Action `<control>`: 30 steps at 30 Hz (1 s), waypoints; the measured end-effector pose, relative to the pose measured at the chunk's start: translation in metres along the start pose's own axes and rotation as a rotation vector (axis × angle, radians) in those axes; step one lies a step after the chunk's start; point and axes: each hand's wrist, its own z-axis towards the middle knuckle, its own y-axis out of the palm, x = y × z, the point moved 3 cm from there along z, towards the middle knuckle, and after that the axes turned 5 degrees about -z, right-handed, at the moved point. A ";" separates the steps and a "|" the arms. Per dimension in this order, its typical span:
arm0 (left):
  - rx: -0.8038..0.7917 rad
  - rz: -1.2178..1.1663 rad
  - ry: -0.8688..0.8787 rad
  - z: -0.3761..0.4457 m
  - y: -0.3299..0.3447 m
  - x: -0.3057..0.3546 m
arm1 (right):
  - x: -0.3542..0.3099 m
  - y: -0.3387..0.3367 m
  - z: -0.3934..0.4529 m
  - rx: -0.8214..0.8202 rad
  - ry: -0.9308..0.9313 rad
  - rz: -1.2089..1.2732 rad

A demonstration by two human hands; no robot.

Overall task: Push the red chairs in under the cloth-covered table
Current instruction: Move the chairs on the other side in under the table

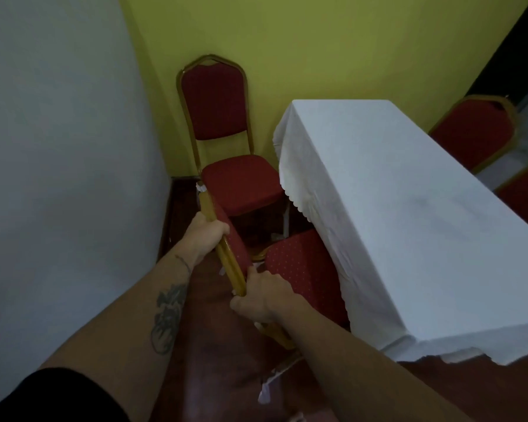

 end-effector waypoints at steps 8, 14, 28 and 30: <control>0.038 0.085 0.086 0.061 0.024 0.032 | 0.013 -0.024 0.052 -0.042 -0.023 0.093; 0.154 0.117 0.128 0.094 0.047 0.047 | 0.027 -0.035 0.086 -0.072 -0.016 0.180; -0.151 0.327 0.087 0.150 0.052 0.071 | 0.034 -0.069 0.112 0.010 0.185 0.270; -0.266 0.399 0.141 0.150 0.034 0.076 | 0.026 -0.077 0.114 0.064 0.206 0.265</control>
